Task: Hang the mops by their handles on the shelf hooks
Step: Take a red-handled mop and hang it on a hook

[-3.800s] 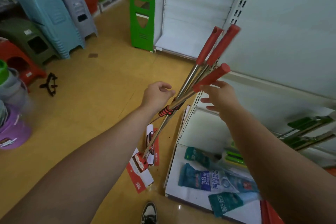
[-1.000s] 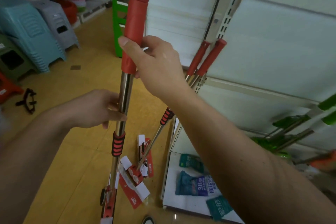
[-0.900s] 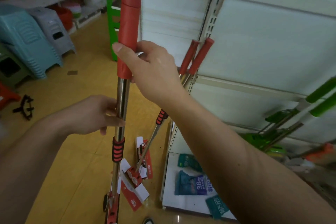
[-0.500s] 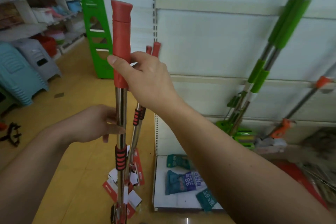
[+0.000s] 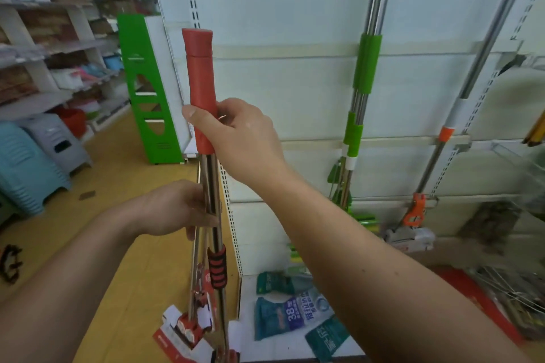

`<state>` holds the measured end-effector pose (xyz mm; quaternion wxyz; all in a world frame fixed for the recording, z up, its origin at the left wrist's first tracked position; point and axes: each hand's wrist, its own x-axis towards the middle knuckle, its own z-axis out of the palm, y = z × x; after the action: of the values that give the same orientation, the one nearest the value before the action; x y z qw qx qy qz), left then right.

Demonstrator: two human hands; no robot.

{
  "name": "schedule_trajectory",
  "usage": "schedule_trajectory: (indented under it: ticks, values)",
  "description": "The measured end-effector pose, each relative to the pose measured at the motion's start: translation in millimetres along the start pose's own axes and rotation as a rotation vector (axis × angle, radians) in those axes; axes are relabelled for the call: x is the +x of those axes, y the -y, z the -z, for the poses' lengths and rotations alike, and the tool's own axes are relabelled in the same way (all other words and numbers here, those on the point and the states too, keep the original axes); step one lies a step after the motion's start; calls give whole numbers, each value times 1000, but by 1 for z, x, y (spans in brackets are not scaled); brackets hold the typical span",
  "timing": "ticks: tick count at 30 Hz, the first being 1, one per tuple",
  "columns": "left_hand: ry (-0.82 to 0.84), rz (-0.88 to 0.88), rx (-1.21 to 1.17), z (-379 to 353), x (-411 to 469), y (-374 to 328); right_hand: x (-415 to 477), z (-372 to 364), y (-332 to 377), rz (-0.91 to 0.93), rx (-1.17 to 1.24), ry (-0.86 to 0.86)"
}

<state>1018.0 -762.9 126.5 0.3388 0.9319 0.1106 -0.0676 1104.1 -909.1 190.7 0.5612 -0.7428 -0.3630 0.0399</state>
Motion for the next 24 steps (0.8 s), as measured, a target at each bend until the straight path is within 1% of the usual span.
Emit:
schedule_trajectory:
  ticks: [3, 8, 12, 17, 20, 24]
  values:
    - [8, -20, -26, -6, 8, -17, -2, 22, 1, -6, 7, -15]
    - [72, -89, 42, -7, 21, -47, -1, 59, 4, -2, 4, -47]
    - [65, -122, 72, -9, 26, -75, -3, 84, 9, 7, -8, -65]
    - [10, -159, 71, -6, 29, -104, 3, 111, 22, 45, 4, -93]
    - [-39, -184, 42, -1, 26, -119, 8, 124, 34, 75, 60, -104]
    - [-114, -206, -12, 5, 26, -133, 11, 138, 52, 113, 75, -91]
